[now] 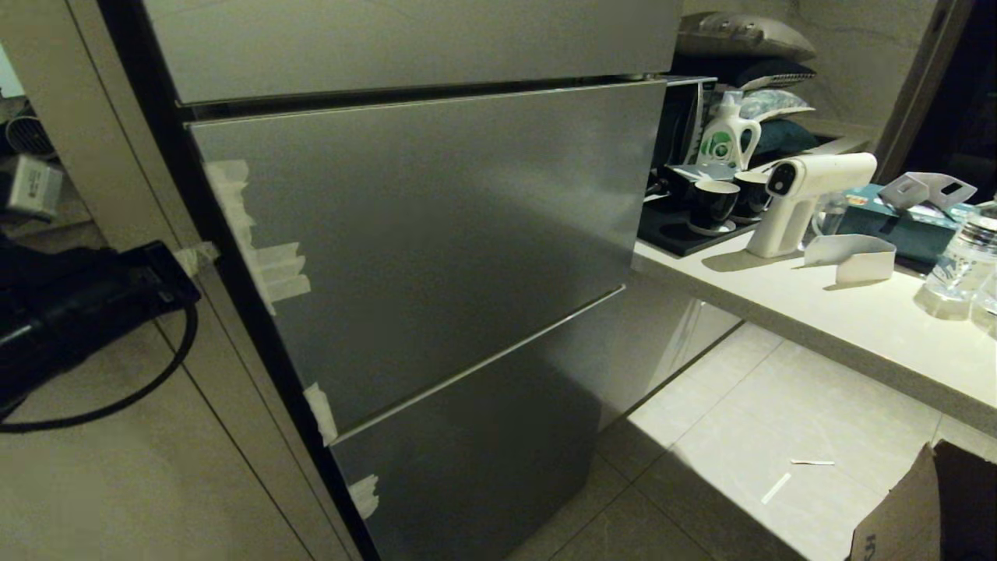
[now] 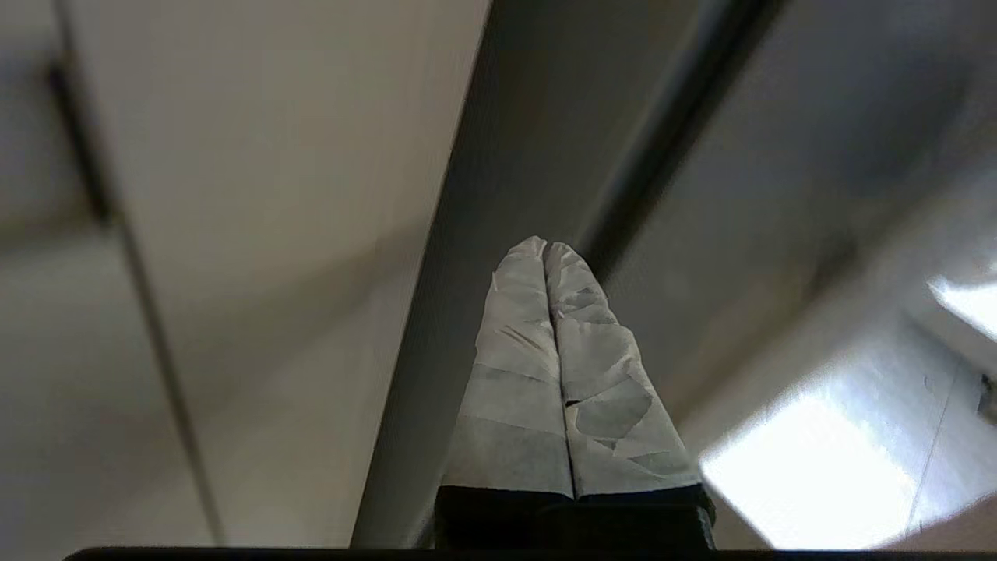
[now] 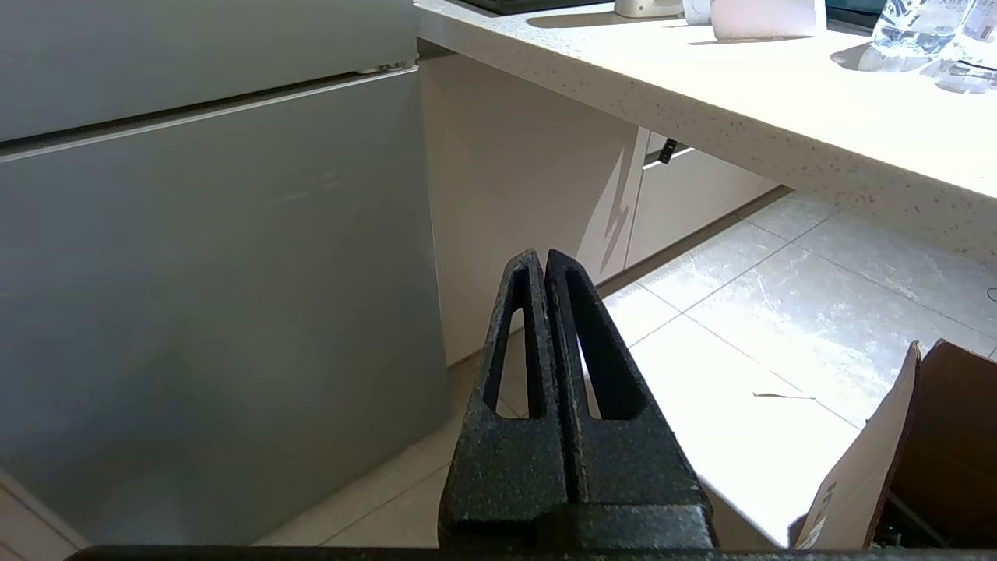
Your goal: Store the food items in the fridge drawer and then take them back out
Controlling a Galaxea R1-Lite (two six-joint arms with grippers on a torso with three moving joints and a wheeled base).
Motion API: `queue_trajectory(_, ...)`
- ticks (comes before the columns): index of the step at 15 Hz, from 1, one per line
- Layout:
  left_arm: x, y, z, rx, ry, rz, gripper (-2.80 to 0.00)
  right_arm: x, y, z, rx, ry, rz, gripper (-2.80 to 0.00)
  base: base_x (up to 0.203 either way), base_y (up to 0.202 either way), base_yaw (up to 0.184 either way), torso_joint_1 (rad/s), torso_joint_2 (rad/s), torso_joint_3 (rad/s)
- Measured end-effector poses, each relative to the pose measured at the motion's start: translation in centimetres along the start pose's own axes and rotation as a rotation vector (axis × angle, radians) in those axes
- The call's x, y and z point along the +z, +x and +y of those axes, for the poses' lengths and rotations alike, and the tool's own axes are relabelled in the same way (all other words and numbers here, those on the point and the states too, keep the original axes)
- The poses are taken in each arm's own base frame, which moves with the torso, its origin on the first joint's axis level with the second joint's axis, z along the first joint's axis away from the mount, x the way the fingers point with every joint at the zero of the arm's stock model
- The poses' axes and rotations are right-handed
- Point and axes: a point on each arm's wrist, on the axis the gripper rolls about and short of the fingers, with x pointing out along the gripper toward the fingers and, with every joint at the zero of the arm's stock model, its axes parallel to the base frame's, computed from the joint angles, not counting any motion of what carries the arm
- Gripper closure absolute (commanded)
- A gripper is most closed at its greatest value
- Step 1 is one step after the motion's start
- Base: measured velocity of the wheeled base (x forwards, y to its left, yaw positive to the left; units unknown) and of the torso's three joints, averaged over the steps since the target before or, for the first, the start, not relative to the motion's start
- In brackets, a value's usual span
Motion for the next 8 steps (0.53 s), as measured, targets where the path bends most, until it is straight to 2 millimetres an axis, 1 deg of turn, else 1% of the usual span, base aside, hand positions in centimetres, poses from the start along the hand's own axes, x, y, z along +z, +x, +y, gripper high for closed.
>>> queue_trajectory(5, 0.03, 0.79, -0.08, -0.019, -0.025, -0.022, 0.0, 0.0, 0.0, 0.0, 0.001, -0.009, 0.0, 0.0, 0.0, 0.0, 0.0, 0.0, 0.0, 0.0)
queue_trajectory(8, -0.09, 0.88, -0.26, -0.076, -0.032, -0.015, 0.0, 0.0, 0.0, 0.0, 0.0, -0.006, 0.0, 0.0, 0.0, 0.0, 0.0, 0.0, 0.0, 0.0)
